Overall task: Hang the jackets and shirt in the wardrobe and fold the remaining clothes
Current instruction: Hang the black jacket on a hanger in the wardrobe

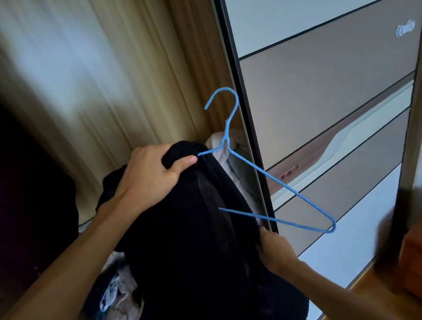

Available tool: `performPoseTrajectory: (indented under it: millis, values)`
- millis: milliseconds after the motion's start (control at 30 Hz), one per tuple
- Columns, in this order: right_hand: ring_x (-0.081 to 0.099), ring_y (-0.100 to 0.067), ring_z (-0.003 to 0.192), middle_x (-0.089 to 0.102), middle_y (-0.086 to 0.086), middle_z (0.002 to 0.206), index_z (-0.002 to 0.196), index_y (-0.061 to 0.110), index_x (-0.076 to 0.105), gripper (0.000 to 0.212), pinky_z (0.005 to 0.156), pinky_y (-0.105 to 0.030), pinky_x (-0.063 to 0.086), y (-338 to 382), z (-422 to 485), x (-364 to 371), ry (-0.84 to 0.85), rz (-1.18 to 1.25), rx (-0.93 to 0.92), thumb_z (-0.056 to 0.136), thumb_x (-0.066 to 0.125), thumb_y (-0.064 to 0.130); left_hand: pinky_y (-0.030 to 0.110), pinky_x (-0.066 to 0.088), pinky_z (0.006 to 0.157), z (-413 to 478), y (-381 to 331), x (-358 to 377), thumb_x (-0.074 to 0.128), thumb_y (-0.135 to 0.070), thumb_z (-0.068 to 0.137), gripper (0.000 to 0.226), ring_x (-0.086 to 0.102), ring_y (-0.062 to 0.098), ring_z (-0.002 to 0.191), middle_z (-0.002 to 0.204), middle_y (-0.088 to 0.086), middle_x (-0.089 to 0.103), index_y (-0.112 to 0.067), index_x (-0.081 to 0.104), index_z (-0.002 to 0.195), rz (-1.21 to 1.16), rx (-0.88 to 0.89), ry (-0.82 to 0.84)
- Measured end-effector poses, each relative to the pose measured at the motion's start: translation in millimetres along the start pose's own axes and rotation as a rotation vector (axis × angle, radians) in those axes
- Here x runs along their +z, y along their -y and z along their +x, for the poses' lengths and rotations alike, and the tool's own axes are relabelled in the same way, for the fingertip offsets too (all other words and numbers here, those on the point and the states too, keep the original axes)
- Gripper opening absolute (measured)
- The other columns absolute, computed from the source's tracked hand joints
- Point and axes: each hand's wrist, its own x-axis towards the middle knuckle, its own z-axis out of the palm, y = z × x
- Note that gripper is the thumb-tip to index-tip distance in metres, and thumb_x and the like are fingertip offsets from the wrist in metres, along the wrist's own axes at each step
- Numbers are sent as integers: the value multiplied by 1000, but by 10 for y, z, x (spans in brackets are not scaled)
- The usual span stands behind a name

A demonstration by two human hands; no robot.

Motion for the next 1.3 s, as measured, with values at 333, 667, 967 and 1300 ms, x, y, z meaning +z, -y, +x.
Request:
performPoseTrajectory:
  millis: [333,667,967,1300]
  values:
    - [65,-38,99,72,-13,105,114,17,65,36,80,-44,53,-30,398,-1309,-132,-78,-160,97,54,46,39,57,82,-790,771,-396,67,-45,89,27,70,9,81,82,-6,76,-22,78,100,8,-286,41]
    - [65,-34,93,72,-16,93,93,8,70,17,79,-38,49,1051,-9,-2037,-195,180,-272,96,57,19,34,53,81,-887,706,-333,64,-46,91,29,68,23,92,85,-2,74,-21,78,93,-64,-487,-104]
    - [67,-25,91,70,-7,97,123,8,59,26,69,-23,42,2222,-524,-1733,-359,384,-543,99,51,17,42,60,83,-601,180,-223,77,-56,74,42,75,23,79,81,3,78,-16,76,86,-872,-787,-205]
    - [52,-14,103,54,7,106,120,26,67,50,92,-26,41,2012,-361,-2650,-560,-34,-748,97,39,60,30,57,62,-491,481,-1147,82,-46,75,39,75,22,70,79,9,77,-9,75,86,-1011,-652,-447]
